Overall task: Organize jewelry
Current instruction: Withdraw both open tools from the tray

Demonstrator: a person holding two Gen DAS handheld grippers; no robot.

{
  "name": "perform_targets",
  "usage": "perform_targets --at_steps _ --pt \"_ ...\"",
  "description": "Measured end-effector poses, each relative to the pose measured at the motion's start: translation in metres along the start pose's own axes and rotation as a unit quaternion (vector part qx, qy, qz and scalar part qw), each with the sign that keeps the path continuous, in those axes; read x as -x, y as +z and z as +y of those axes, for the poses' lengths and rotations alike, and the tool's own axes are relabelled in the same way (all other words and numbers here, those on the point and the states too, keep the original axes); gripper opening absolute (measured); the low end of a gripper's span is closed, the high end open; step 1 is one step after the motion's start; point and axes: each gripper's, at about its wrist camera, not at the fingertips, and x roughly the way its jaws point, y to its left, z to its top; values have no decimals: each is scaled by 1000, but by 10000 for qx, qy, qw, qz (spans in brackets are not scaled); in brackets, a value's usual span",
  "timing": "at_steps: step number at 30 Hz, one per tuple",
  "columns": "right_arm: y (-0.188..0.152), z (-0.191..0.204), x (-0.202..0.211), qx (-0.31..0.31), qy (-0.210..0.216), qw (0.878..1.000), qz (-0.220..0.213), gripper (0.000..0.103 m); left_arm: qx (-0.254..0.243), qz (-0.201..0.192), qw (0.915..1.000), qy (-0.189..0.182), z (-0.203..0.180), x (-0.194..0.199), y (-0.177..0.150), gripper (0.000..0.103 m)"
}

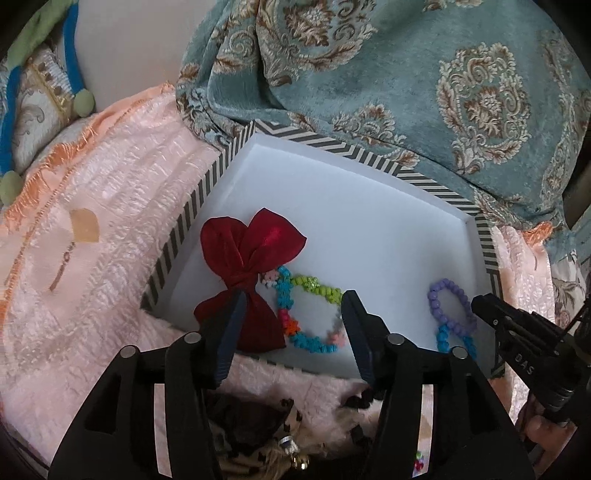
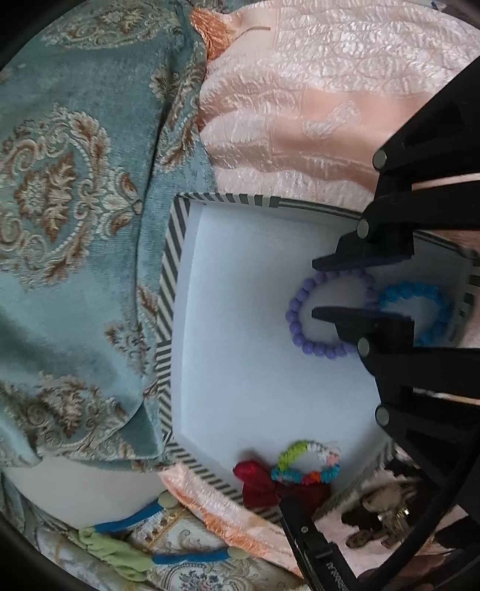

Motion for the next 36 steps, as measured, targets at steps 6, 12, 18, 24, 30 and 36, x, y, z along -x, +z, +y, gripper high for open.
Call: perform_targets --at_steps 6,12,18,24,30,36 --pt "-13 11 36 -13 48 9997 -240 38 -139 -180 9997 91 -6 27 -16 54" --pt "-32 24 64 9 148 9992 -360 45 -282 -455 9983 216 -9 58 -36 55" --pt "-55 34 92 -44 179 9986 -501 46 -460 -712 9960 278 -16 88 -59 55" --pt "-77 44 120 -72 122 9978 -652 52 -436 -888 9947 266 -14 113 -79 55" --pt "-91 53 138 -31 128 9973 -727 58 -456 -999 9936 259 -15 133 -95 55" --pt "-105 63 153 75 137 9968 -780 59 -542 -1213 9905 358 -17 152 -109 55"
